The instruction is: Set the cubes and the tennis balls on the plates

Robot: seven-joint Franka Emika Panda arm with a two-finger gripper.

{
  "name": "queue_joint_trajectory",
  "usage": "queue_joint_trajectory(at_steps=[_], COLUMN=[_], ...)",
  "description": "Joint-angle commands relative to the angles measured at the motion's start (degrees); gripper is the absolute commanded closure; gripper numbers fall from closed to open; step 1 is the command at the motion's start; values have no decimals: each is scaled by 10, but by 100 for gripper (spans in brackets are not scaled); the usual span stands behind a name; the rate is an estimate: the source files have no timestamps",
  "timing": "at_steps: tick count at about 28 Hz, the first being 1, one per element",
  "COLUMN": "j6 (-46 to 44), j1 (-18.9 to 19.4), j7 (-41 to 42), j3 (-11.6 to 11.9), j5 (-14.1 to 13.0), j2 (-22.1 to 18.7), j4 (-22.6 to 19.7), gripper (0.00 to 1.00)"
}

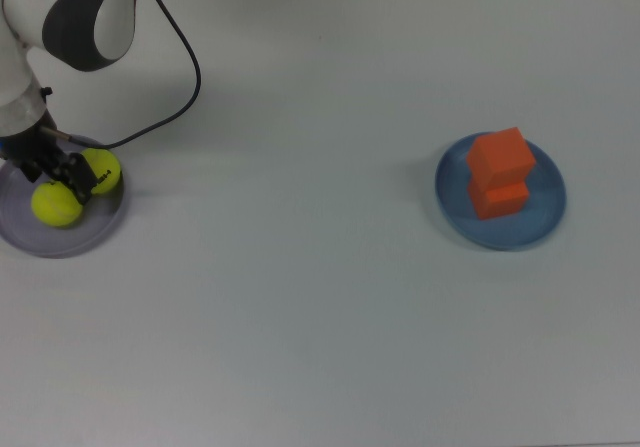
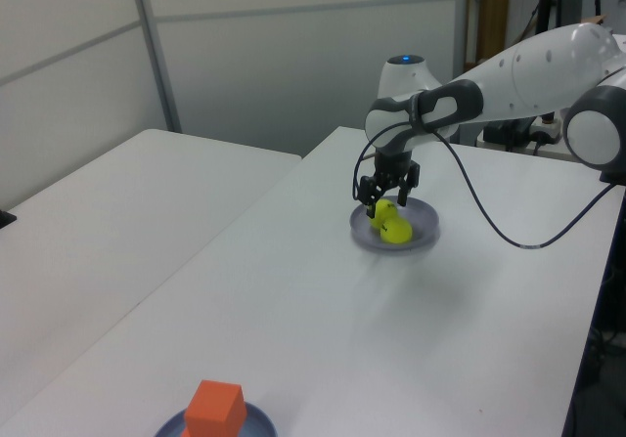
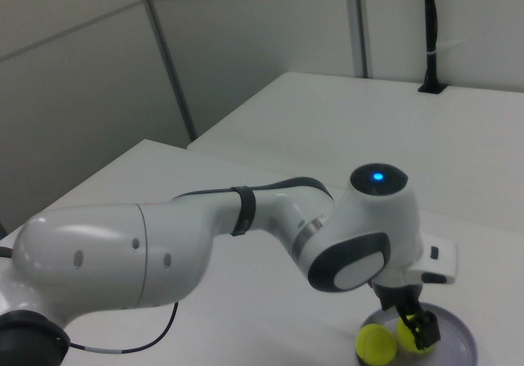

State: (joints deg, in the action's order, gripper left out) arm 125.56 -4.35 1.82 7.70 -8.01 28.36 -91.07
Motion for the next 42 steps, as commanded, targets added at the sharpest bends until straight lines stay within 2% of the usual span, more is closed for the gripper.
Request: queue_joint_trajectory(at_steps=[1, 14, 20, 29, 42], j6=[-51, -138, -181, -211, -211], j1=[25, 98, 127, 141, 145], j7=[2, -30, -45, -46, -50], j3=[1, 1, -1, -4, -4], j5=[15, 16, 16, 16, 16], j2=[-44, -117, -166, -215, -228], j4=[-8, -12, -10, -10, -6], gripper=[0, 0, 0, 0, 0])
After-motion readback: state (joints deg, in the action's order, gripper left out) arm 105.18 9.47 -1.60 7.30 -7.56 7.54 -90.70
